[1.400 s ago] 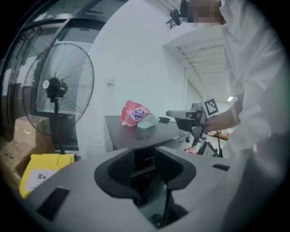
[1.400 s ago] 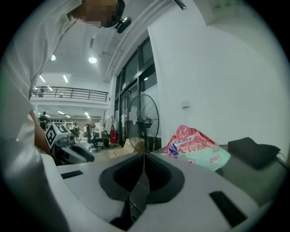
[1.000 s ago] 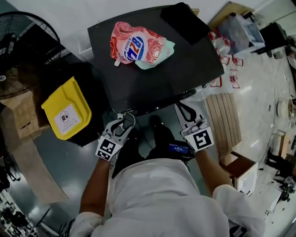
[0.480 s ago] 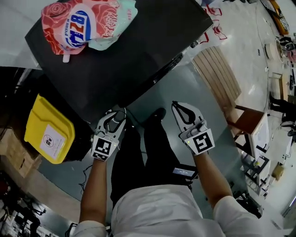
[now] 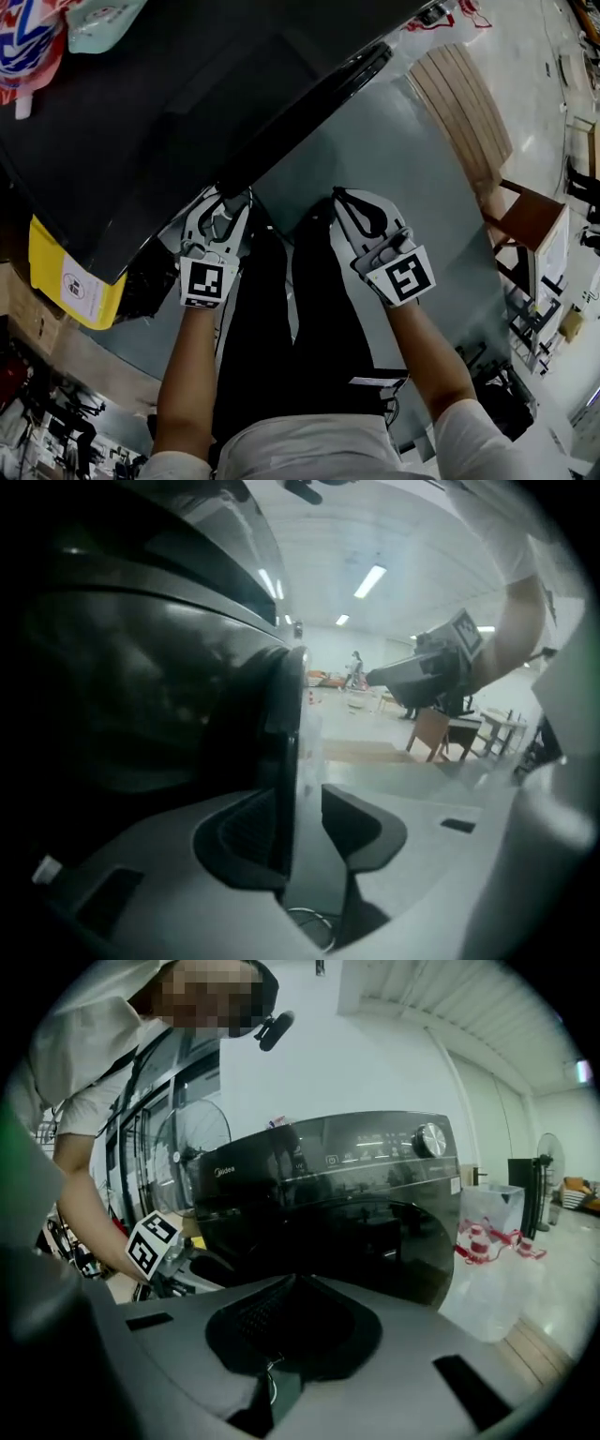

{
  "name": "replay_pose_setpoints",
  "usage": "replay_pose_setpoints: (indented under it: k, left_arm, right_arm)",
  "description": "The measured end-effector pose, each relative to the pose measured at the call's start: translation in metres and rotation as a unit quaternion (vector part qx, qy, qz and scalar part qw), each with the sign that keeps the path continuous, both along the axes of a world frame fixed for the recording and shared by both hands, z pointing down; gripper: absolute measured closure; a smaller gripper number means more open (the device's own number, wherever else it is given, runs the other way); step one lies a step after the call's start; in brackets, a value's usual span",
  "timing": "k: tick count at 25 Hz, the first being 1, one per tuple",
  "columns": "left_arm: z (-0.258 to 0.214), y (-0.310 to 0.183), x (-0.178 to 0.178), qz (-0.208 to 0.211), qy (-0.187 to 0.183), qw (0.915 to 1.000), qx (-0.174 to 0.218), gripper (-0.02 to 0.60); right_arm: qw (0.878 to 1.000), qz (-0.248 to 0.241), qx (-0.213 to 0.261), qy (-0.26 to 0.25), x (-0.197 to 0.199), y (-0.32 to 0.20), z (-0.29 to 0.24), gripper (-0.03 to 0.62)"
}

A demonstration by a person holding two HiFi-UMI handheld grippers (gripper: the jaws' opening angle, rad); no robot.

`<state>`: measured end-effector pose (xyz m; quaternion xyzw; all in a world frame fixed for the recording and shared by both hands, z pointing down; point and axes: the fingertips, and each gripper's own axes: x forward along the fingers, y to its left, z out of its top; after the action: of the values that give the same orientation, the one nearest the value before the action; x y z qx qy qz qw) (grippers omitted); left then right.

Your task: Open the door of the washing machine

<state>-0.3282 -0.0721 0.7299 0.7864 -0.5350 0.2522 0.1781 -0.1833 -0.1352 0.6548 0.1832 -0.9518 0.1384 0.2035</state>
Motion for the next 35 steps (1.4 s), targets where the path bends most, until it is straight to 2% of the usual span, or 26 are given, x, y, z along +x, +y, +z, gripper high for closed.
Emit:
replay_pose_setpoints:
  k: [3,7,13,20,27,30,35]
  left_arm:
    - [0.01,-0.004,0.0,0.022,-0.013,0.9997,-0.003,0.433]
    - [0.008,-0.013,-0.003,0.03,-0.019,0.9994,0.004,0.503]
    - [0.011,-0.01,-0.004,0.018,-0.019,0.9997,0.006,0.506]
    - [0.005,-0.012,-0.002,-0.022,0.006,0.9997,-0.009,0.508]
    - [0.009,-0.006,0.002,-0.055,-0.002,0.9984,-0.012,0.506]
    - [0.012,0.012,0.028,-0.066,0.006,0.9977,-0.015,0.508]
    - [0.016,0.033,0.121,-0.078,0.044,0.9955,-0.03,0.505]
  right_arm:
    - [1.0,0.014,-0.007,0.009,0.015,-0.002,0.02,0.56]
    - [0.999,0.031,0.002,0.024,0.034,-0.011,0.032,0.56]
    - [0.998,0.058,0.02,0.024,0.056,-0.017,0.033,0.56]
    - [0.995,0.099,0.003,-0.003,0.089,-0.008,0.024,0.56]
    - [0.995,0.104,0.001,-0.006,0.131,0.009,0.038,0.56]
    - [0.994,0.108,0.021,-0.017,0.156,0.012,0.032,0.56]
    - [0.989,0.149,0.013,-0.02,0.219,0.007,0.028,0.56]
